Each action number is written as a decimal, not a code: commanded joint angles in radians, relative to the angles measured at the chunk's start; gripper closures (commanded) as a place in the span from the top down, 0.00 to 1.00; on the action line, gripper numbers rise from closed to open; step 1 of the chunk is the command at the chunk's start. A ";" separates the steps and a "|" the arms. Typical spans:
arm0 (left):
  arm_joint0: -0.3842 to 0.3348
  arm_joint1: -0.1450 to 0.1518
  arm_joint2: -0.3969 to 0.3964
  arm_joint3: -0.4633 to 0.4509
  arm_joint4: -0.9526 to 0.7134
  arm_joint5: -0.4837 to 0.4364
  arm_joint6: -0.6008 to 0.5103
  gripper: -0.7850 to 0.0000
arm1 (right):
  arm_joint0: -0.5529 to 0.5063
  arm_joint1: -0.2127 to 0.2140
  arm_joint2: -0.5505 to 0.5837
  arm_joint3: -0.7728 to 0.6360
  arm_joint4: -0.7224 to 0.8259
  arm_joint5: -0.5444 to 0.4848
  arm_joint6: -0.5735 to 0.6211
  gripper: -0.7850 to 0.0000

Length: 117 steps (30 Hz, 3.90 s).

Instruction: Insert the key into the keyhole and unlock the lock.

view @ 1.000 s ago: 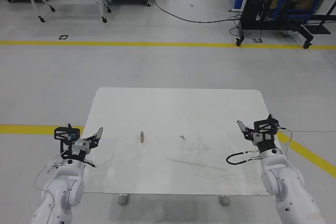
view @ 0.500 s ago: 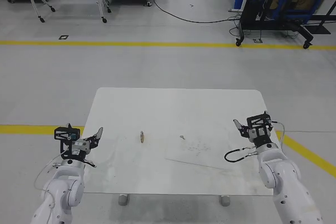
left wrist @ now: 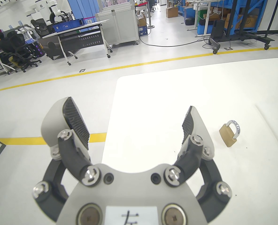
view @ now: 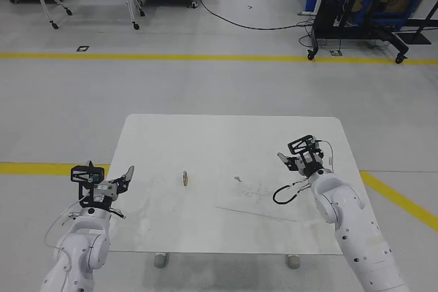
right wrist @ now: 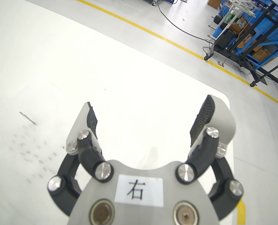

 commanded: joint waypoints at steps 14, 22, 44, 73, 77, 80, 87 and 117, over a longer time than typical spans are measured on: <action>0.000 0.000 0.000 0.000 0.000 0.000 0.000 1.00 | 0.197 -0.030 -0.183 0.235 -0.027 -0.148 0.086 1.00; 0.000 0.000 0.000 0.000 0.000 0.000 0.000 1.00 | 0.334 -0.064 -0.333 0.397 -0.035 -0.312 -0.006 1.00; 0.000 0.000 0.000 0.000 0.000 0.000 0.000 1.00 | 0.500 -0.073 -0.443 0.580 -0.068 -0.760 -0.104 0.44; 0.000 0.000 0.000 0.000 0.000 0.000 0.000 1.00 | 0.496 -0.075 -0.486 0.526 -0.076 -0.758 -0.095 0.00; 0.000 0.000 0.000 0.000 0.000 0.000 0.000 1.00 | 0.496 -0.075 -0.486 0.526 -0.076 -0.758 -0.095 0.00; 0.000 0.000 0.000 0.000 0.000 0.000 0.000 1.00 | 0.496 -0.075 -0.486 0.526 -0.076 -0.758 -0.095 0.00; 0.000 0.000 0.000 0.000 0.000 0.000 0.000 1.00 | 0.496 -0.075 -0.486 0.526 -0.076 -0.758 -0.095 0.00; 0.000 0.000 0.000 0.000 0.000 0.000 0.000 1.00 | 0.558 -0.040 -0.565 0.814 -0.347 -0.807 -1.211 0.00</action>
